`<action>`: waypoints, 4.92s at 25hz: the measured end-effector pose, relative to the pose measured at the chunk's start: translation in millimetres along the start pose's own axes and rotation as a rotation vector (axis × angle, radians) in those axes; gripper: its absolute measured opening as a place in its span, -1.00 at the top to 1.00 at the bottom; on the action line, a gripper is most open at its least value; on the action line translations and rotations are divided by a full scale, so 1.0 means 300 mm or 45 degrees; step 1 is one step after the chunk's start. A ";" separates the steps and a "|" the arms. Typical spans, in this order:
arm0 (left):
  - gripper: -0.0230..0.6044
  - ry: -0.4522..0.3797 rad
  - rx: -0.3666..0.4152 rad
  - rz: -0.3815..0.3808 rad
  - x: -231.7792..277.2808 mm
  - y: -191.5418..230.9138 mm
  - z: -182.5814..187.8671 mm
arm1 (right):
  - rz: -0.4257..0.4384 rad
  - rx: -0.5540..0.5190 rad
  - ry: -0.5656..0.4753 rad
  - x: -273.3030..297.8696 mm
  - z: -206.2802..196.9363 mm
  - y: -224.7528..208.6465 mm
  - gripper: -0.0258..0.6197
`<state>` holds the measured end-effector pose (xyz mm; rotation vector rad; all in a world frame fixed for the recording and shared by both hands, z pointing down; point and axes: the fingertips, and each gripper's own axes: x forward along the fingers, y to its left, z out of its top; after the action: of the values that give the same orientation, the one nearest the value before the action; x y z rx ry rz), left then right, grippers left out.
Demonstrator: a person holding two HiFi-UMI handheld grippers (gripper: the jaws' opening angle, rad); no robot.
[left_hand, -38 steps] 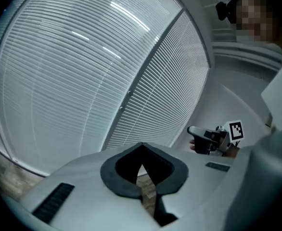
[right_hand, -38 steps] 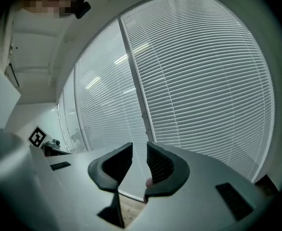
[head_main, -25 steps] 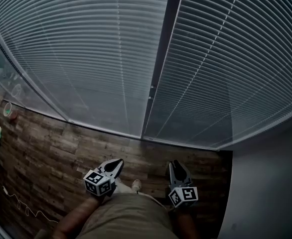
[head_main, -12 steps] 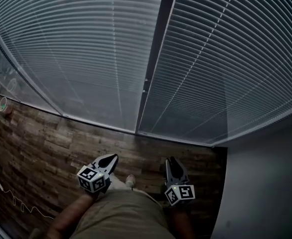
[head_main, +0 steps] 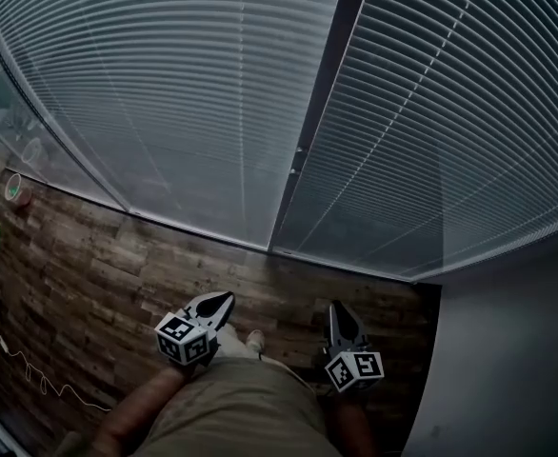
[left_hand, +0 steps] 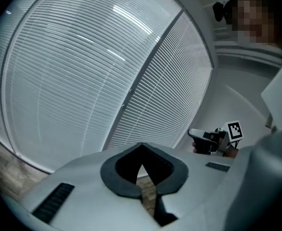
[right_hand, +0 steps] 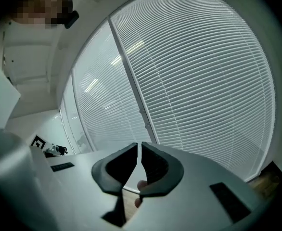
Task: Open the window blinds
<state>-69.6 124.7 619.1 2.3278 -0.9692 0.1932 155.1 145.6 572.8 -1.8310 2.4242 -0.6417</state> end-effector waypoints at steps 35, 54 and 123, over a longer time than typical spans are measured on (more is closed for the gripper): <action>0.89 -0.008 0.026 -0.098 -0.134 0.540 0.209 | 0.070 0.138 -0.011 0.390 -0.020 0.387 0.90; 0.89 -0.039 -0.027 -0.008 -0.109 0.533 0.204 | 0.147 0.119 0.101 0.460 0.001 0.315 0.90; 0.89 0.009 0.027 0.068 0.304 0.537 0.433 | 0.115 -0.102 -0.175 0.657 0.299 0.075 0.89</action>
<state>-126.3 -94.2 622.7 2.3202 -1.0311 0.2345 99.1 -59.5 525.6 -1.7179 2.4582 -0.4042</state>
